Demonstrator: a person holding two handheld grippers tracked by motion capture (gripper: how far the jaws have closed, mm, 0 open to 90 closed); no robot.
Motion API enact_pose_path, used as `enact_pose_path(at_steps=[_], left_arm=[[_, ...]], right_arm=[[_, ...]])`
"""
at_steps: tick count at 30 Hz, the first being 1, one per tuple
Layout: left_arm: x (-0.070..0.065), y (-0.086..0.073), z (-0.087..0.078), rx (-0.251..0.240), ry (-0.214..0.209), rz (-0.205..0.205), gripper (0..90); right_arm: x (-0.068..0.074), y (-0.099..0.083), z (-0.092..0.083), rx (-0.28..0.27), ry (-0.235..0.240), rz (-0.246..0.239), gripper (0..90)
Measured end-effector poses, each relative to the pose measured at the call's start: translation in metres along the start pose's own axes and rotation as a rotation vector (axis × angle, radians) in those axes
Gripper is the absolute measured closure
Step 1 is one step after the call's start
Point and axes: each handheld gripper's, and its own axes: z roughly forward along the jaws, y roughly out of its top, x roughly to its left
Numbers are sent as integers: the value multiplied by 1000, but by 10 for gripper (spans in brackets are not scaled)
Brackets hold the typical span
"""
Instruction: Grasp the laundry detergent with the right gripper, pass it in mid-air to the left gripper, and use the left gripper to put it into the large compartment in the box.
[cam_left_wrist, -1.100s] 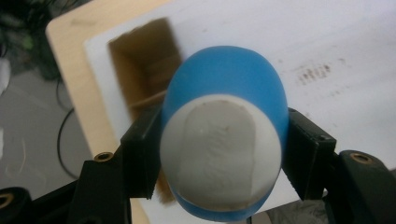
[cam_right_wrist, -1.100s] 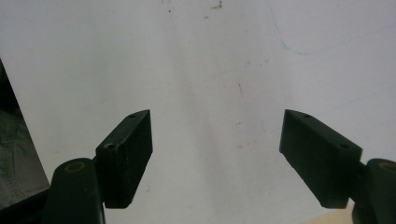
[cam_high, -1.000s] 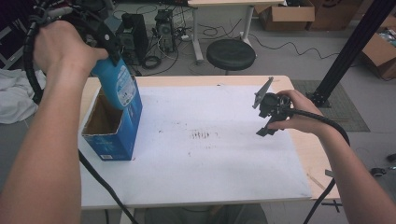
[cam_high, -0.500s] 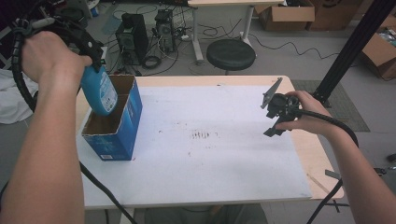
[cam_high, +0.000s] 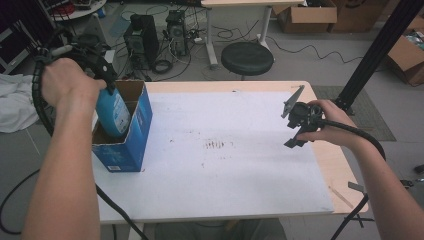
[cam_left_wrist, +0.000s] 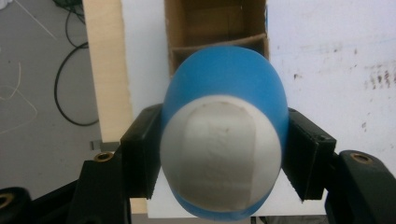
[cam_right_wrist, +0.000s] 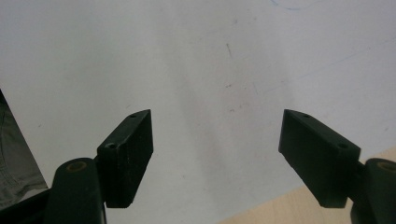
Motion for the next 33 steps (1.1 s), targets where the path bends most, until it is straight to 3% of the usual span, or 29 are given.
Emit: enact_pose_path(at_steps=[13,18,23,33], left_arm=[[1,-9,59,69,-17,-8,390],[-1,-11,73,92,-3,-3,390],[-2,-14,89,103,-18,-8,390],[-3,-17,108,133,-21,-2,390]], right_arm=[[-1,-4,-1,-13,-7,2,264],[-2,-5,0,-11,-4,5,265],[-1,-4,2,-13,-1,7,267],[-1,-4,3,-10,-4,3,269]])
